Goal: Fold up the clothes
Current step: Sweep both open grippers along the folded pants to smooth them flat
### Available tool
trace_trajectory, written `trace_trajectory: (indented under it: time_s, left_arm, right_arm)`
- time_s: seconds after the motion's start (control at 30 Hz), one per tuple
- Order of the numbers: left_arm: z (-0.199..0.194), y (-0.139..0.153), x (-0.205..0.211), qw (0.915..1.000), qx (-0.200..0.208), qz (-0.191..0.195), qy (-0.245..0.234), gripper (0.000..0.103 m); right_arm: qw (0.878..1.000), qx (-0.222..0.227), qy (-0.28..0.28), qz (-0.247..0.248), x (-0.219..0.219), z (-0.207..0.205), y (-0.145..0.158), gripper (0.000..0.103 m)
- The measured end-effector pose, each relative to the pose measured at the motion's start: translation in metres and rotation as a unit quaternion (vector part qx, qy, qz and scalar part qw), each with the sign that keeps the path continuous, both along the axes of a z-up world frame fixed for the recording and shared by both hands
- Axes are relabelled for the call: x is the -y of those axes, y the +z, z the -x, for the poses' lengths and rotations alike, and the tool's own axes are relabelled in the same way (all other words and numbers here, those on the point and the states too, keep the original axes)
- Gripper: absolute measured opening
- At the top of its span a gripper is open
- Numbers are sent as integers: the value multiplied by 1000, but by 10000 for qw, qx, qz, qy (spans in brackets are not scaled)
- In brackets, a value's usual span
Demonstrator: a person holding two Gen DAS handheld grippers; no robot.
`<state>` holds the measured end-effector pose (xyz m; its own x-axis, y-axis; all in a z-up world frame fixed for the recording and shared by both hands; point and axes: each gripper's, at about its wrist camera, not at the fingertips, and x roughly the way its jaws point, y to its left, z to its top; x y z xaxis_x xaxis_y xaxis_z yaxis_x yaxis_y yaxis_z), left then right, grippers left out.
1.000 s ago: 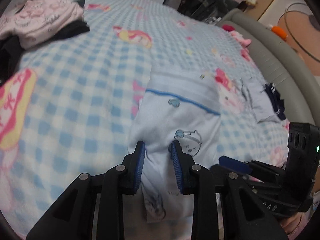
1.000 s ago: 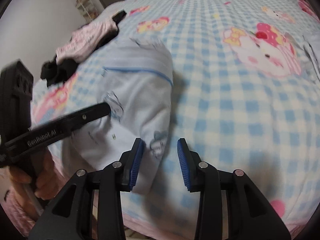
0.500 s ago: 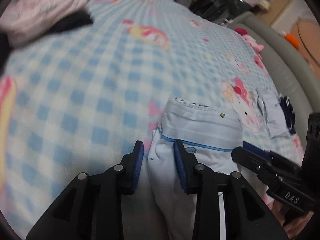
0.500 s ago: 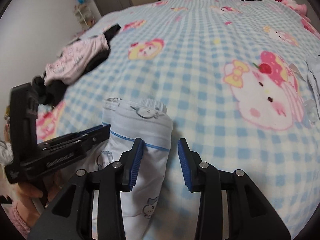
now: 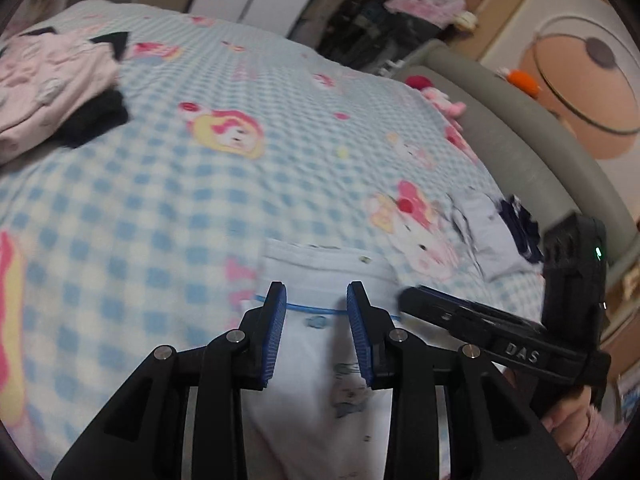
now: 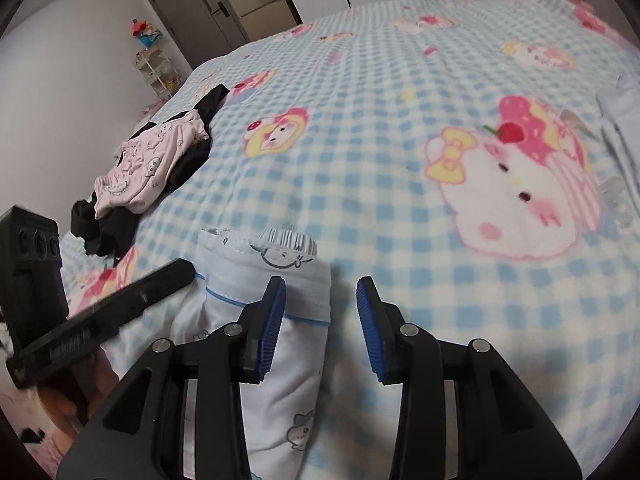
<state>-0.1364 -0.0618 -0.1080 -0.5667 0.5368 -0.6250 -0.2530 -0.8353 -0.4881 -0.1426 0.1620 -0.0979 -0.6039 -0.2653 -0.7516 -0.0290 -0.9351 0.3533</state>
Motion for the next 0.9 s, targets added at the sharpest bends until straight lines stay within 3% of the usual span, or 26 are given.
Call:
trace_trajectory:
  time_s: [0.07, 0.2, 0.27, 0.43, 0.63, 0.73, 0.87, 0.9]
  left_arm:
    - [3, -10, -7, 9997, 181, 132, -25, 33]
    - [12, -32, -9, 9973, 601, 390, 152, 36]
    - [14, -39, -5, 9960, 751, 424, 241, 34]
    - [11, -46, -10, 9948, 715, 672, 279, 33]
    - [-18, -17, 7, 9976, 460, 342, 390, 33]
    - [-47, 2, 10, 9972, 247, 576, 418, 33]
    - [-77, -7, 16, 9974, 551, 163, 434, 33]
    - [-77, -13, 16, 9965, 670, 233, 453, 33]
  right_arm:
    - [9998, 71, 201, 50, 8, 3, -3, 38]
    - [9975, 302, 436, -475, 29, 12, -22, 38]
    - [9977, 498, 343, -318, 25, 18, -37, 42]
    - [9963, 515, 352, -585, 30, 22, -49, 46]
    - [9969, 409, 467, -475, 32, -11, -37, 46]
    - [9971, 355, 525, -417, 33, -28, -30, 46]
    - [9972, 283, 603, -340, 34, -51, -22, 46]
    - [9972, 265, 622, -321, 34, -57, -20, 46]
